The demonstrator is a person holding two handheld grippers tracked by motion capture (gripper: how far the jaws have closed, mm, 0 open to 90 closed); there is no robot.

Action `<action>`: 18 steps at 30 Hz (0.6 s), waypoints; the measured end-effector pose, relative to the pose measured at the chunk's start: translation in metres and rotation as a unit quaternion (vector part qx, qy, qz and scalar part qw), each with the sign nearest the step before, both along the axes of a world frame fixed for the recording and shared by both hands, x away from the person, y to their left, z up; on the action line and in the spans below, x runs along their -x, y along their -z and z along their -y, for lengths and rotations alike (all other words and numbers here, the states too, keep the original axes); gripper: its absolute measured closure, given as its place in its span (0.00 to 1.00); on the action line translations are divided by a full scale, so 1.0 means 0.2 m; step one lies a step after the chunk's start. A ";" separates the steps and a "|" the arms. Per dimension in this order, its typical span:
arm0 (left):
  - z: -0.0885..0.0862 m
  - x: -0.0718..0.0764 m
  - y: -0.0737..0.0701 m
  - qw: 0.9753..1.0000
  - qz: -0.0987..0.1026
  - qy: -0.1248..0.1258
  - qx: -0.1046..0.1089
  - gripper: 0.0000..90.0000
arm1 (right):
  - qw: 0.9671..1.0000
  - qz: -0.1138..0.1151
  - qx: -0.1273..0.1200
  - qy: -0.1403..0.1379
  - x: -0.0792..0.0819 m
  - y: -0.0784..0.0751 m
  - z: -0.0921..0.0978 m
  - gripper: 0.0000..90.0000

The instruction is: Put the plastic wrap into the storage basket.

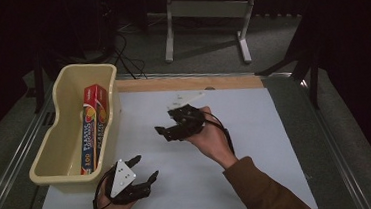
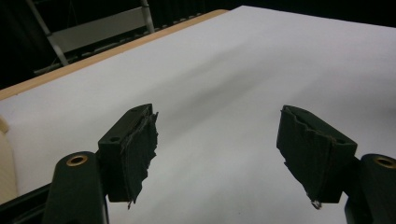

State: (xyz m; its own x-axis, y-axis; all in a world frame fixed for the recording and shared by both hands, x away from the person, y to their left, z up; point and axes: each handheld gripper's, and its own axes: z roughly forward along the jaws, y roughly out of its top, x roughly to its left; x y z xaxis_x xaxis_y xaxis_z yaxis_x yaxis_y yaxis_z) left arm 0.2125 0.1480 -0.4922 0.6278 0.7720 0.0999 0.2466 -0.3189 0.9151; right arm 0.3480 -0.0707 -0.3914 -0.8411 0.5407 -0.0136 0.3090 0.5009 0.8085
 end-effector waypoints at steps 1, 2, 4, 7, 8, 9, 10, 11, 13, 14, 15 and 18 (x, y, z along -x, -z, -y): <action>0.00 0.00 0.00 1.000 -0.001 -0.002 0.001 0.31 | 1.000 0.003 -0.002 0.003 0.01 0.02 0.04 0.34; 0.00 0.00 0.00 1.000 -0.002 -0.005 0.001 0.31 | 1.000 0.003 -0.006 0.008 0.02 0.05 0.09 0.34; -0.01 -0.01 0.00 1.000 -0.005 -0.009 0.005 0.31 | 1.000 0.009 -0.010 0.021 0.04 0.11 0.19 0.34; -0.02 -0.01 0.00 1.000 -0.007 -0.017 0.007 0.31 | 0.999 0.009 -0.015 0.041 0.07 0.19 0.36 0.34; -0.02 -0.01 0.00 1.000 -0.008 -0.018 0.007 0.31 | 0.998 0.002 -0.028 0.056 0.08 0.22 0.44 0.35; -0.02 -0.02 0.00 1.000 -0.009 -0.019 0.006 0.31 | 0.997 -0.003 -0.040 0.066 0.08 0.25 0.49 0.36; -0.02 -0.02 0.01 1.000 -0.009 -0.019 0.005 0.31 | 0.996 -0.007 -0.052 0.075 0.10 0.29 0.57 0.36; -0.02 -0.02 0.01 1.000 -0.009 -0.019 0.003 0.31 | 0.995 -0.004 -0.055 0.080 0.11 0.32 0.61 0.36; -0.01 -0.02 0.01 1.000 -0.009 -0.020 0.001 0.31 | 0.994 0.007 -0.058 0.090 0.15 0.38 0.73 0.36; -0.01 -0.02 0.01 1.000 -0.009 -0.021 0.001 0.31 | 0.994 0.013 -0.055 0.091 0.16 0.40 0.76 0.36; -0.01 -0.02 0.01 1.000 -0.011 -0.024 0.000 0.31 | 0.994 0.022 -0.054 0.094 0.19 0.41 0.80 0.35; -0.01 -0.03 0.01 1.000 -0.011 -0.026 0.001 0.31 | 0.992 0.043 -0.061 0.100 0.26 0.46 0.89 0.35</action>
